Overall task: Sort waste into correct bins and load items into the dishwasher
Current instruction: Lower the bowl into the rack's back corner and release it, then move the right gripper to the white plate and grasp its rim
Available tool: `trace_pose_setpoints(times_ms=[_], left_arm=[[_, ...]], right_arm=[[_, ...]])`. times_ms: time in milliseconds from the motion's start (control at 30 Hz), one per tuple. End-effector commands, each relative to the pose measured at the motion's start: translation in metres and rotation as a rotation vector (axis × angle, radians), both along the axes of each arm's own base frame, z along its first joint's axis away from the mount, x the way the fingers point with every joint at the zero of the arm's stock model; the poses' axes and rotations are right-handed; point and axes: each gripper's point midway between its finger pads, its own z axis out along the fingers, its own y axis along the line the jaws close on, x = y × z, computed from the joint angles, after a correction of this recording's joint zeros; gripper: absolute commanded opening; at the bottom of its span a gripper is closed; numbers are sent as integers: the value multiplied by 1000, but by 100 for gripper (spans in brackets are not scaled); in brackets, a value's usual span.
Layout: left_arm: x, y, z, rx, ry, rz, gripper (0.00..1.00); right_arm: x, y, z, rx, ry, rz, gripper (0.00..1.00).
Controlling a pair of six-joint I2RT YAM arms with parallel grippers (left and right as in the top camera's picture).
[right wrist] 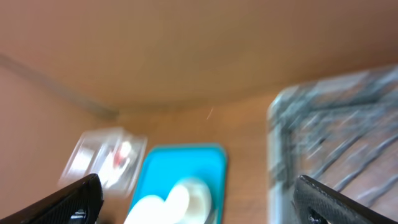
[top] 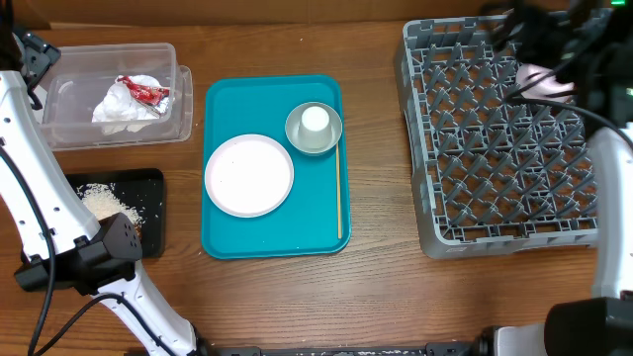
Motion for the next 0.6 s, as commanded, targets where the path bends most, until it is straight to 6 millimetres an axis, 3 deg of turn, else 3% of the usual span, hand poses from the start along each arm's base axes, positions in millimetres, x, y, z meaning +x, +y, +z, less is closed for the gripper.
trace_pose_setpoints(times_ms=[0, 300, 467, 567], left_arm=[[-1, 2, 2, 12, 1, 5, 100], [-1, 2, 2, 12, 1, 5, 100], [-1, 2, 2, 12, 1, 5, 100], [-1, 2, 2, 12, 1, 5, 100]], right_arm=[[-14, 63, -28, -17, 105, 120, 100], [-81, 201, -103, -328, 316, 131, 100], [-108, 260, -150, -379, 397, 135, 100], [-119, 285, -183, -372, 479, 109, 100]])
